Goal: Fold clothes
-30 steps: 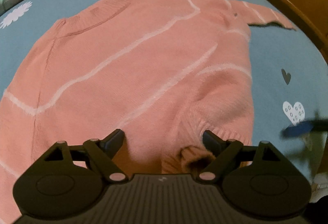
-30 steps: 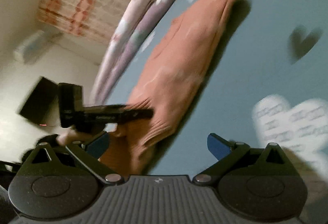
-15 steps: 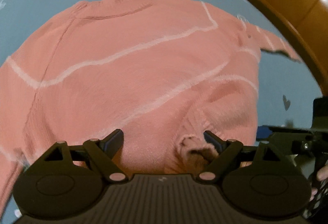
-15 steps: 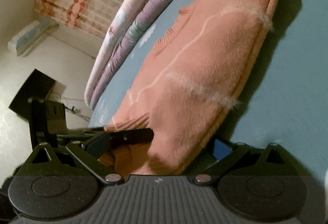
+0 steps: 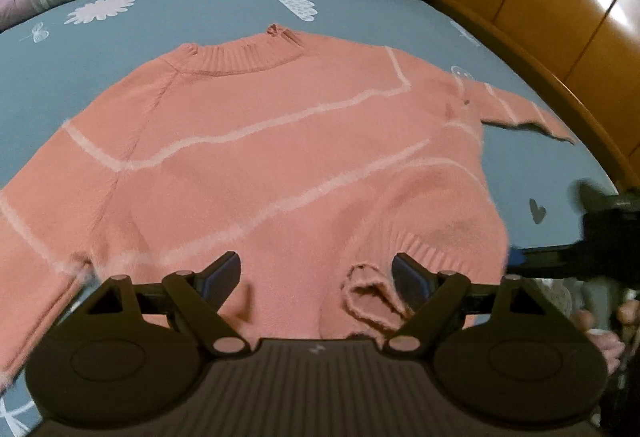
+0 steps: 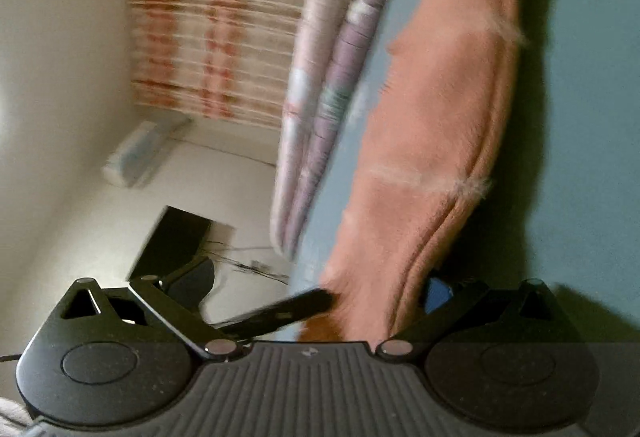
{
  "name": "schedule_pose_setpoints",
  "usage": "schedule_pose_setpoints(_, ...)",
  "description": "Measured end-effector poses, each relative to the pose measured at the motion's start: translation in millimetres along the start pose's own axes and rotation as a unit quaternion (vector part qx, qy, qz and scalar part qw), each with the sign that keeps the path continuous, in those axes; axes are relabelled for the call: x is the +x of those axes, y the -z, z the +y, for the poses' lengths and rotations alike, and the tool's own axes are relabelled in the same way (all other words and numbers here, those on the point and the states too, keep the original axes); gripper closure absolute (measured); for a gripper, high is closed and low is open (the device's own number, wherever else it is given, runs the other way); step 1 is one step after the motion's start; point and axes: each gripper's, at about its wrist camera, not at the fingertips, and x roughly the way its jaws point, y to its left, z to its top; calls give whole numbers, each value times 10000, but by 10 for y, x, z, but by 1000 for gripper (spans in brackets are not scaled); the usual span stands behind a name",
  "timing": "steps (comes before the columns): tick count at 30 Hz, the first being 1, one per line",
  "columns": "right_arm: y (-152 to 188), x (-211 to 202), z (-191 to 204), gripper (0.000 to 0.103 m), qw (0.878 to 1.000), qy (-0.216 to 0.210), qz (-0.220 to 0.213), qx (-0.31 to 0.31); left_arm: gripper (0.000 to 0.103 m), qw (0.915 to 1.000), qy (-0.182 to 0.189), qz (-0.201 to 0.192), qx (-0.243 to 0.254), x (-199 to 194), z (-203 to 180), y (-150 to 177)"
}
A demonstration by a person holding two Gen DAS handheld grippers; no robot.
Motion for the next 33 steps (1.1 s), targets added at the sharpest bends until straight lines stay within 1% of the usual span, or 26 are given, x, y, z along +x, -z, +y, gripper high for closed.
schedule_pose_setpoints(5,24,63,-124,0,9992,-362,-72,144,20,9998,-127,-87,84,-83,-74,77)
schedule_pose_setpoints(8,12,34,-210,0,9964,-689,-230,435,20,9999,-105,-82,-81,-111,-28,160)
schedule_pose_setpoints(11,33,58,-69,0,9962,-742,-272,362,20,9997,-94,-93,-218,-143,9,203)
schedule_pose_setpoints(12,42,81,-18,0,9966,-732,-227,303,20,9997,-103,-102,-220,-157,14,211)
schedule_pose_setpoints(14,73,192,79,0,9983,-573,90,79,20,9996,-125,-126,-210,-186,16,220)
schedule_pose_setpoints(16,146,339,45,0,9989,-254,394,18,20,9996,-161,-162,-161,-208,2,217)
schedule_pose_setpoints(17,182,391,28,6,9988,-126,467,-51,20,9996,-190,-176,-134,-218,-4,212)
schedule_pose_setpoints(19,201,397,51,8,9990,-49,430,-148,20,9995,-236,-200,-88,-242,-13,212)
schedule_pose_setpoints(21,197,337,80,17,9993,43,354,-89,20,9994,-271,-222,-55,-269,-13,218)
schedule_pose_setpoints(23,192,252,112,28,9996,155,247,-9,20,9993,-292,-246,-41,-299,-6,233)
schedule_pose_setpoints(24,193,206,137,30,9997,158,189,0,19,9992,-298,-248,-39,-304,3,247)
schedule_pose_setpoints(26,203,107,216,31,9999,-4,58,-95,19,9992,-318,-233,-67,-305,34,273)
schedule_pose_setpoints(27,204,103,226,31,9999,48,36,-111,19,9992,-315,-217,-107,-303,48,279)
schedule_pose_setpoints(28,215,147,198,34,9997,209,83,-82,19,9992,-310,-222,-124,-307,54,281)
schedule_pose_setpoints(30,233,214,147,51,9984,539,178,-35,19,9991,-311,-252,-132,-326,62,286)
schedule_pose_setpoints(31,236,202,140,76,9971,720,228,-40,19,9990,-330,-267,-113,-340,58,285)
schedule_pose_setpoints(32,239,189,134,91,9955,901,278,-45,19,9989,-360,-281,-78,-357,47,282)
schedule_pose_setpoints(33,241,177,127,91,9936,1082,328,-50,19,9988,-379,-294,-39,-378,39,281)
